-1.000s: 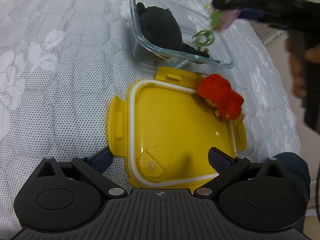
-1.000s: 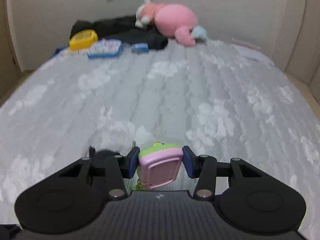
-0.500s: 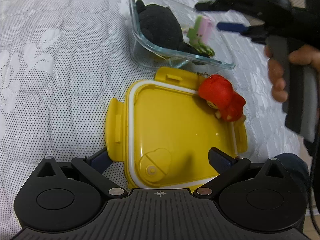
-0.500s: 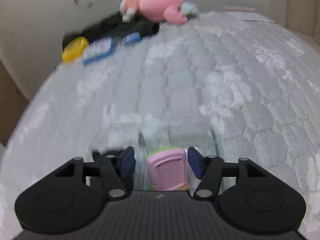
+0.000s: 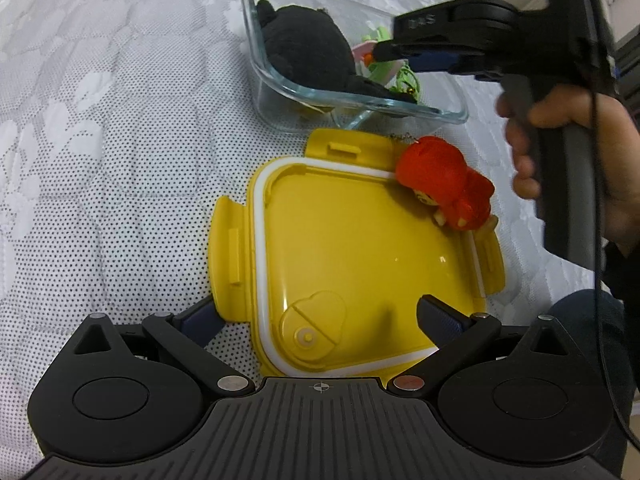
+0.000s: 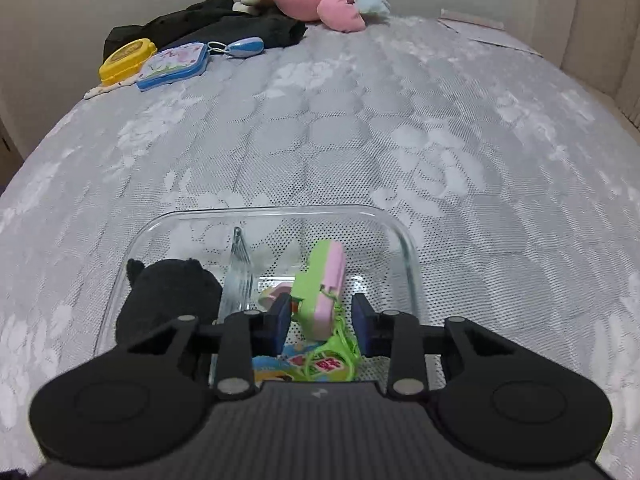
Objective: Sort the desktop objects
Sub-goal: 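Carry the pink tag keychain into the glass container and release it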
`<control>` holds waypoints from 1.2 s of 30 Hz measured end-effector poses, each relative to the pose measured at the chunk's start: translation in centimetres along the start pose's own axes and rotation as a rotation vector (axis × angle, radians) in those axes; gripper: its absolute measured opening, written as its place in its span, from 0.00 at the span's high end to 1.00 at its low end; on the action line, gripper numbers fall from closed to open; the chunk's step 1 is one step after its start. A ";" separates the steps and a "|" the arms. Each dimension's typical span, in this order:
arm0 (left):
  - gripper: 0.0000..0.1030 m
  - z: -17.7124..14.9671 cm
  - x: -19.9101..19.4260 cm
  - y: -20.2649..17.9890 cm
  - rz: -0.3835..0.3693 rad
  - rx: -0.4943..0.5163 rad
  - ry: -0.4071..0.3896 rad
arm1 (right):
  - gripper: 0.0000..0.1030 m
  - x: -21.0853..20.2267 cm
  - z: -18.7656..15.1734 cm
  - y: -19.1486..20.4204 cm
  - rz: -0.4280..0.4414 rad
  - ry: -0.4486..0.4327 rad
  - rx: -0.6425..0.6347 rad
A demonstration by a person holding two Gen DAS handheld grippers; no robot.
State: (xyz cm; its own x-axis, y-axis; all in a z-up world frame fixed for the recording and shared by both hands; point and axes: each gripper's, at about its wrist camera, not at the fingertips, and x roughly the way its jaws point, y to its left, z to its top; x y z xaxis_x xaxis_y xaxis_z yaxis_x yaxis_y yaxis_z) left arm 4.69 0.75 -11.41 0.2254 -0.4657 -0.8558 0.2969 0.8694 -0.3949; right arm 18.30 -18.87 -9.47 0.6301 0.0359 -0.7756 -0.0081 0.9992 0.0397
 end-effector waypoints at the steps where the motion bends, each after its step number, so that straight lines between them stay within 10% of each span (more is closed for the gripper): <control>1: 0.00 0.0 0.0 0.0 0.000 0.001 0.001 | 0.62 0.3 0.1 -0.1 0.005 0.000 0.002; 15: 0.00 0.0 -0.1 0.0 0.005 0.019 0.006 | 0.69 -0.2 0.7 -4.0 0.215 0.139 0.321; 22: 0.00 0.0 -0.1 -0.1 0.012 0.024 0.007 | 0.70 -3.3 1.4 -1.6 -0.049 -0.038 0.013; 30: 0.00 -0.2 1.1 -1.1 0.017 0.011 0.000 | 0.78 -4.6 2.6 -2.0 0.067 -0.096 0.098; 36: 0.00 -0.2 0.2 -0.4 0.018 0.016 0.001 | 0.68 -3.1 2.0 0.4 0.010 -0.046 -0.151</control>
State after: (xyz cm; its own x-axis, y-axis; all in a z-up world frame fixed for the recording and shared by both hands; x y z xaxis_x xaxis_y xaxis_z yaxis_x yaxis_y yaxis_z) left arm 4.43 0.31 -11.46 0.2297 -0.4497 -0.8631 0.3076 0.8749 -0.3740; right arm 17.92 -18.65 -5.79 0.6643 0.0486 -0.7459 -0.1294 0.9903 -0.0507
